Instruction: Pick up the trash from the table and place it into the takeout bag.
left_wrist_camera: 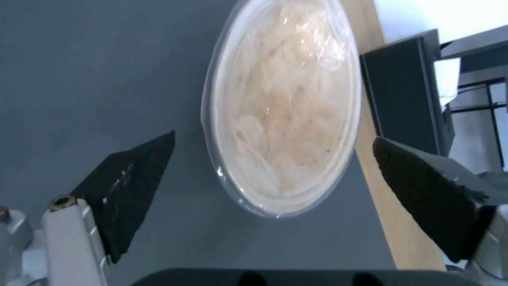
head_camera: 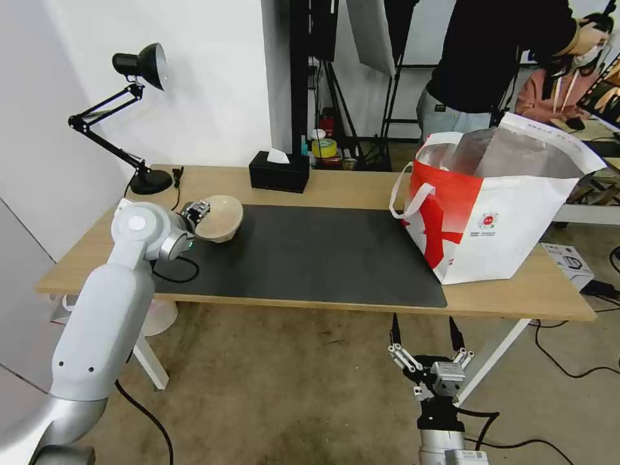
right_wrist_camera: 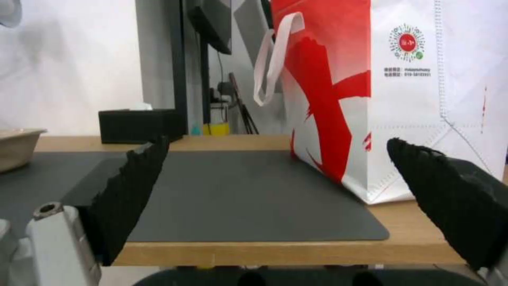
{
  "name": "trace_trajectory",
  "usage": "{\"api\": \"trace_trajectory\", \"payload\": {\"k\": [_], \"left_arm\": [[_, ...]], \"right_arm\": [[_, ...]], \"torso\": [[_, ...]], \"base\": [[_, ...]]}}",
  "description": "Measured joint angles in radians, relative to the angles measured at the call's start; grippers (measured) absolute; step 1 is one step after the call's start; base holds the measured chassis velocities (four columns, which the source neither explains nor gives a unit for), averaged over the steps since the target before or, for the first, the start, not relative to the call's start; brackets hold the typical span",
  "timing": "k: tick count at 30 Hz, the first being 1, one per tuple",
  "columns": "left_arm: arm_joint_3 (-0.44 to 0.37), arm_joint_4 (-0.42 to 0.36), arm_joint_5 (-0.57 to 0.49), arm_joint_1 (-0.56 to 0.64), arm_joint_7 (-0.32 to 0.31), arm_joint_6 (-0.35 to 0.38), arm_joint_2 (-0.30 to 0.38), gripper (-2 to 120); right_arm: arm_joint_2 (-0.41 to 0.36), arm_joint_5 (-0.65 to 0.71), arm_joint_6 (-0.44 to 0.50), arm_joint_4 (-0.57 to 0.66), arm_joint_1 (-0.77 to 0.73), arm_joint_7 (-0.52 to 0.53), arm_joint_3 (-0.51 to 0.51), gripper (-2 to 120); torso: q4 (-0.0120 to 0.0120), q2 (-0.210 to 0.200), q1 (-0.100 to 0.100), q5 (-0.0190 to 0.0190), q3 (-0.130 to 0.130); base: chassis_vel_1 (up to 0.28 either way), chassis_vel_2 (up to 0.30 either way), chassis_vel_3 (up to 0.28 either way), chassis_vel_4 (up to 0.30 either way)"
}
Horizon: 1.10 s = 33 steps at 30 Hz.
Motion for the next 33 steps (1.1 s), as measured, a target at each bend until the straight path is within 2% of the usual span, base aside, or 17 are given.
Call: {"api": "trace_trajectory", "payload": {"k": [16,27,33], "left_arm": [[0.012,0.084,0.01,-0.04,0.005,0.005,-0.044,100],[0.012,0.138,0.033,-0.059,0.037,0.005,-0.055,100],[0.012,0.194,0.06,-0.072,0.068,0.002,-0.076,100]], "right_arm": [[0.0,0.0,0.0,0.0,0.0,0.0,0.0,100],[0.0,0.0,0.0,0.0,0.0,0.0,0.0,100],[0.0,0.0,0.0,0.0,0.0,0.0,0.0,100]], "torso": [[0.0,0.0,0.0,-0.0001,0.0],[0.0001,0.0,0.0,-0.0001,0.0],[0.0001,0.0,0.0,-0.0001,0.0]], "base": [[0.0,0.0,0.0,0.0],[0.0,0.0,0.0,0.0],[0.0,0.0,0.0,0.0]]}}
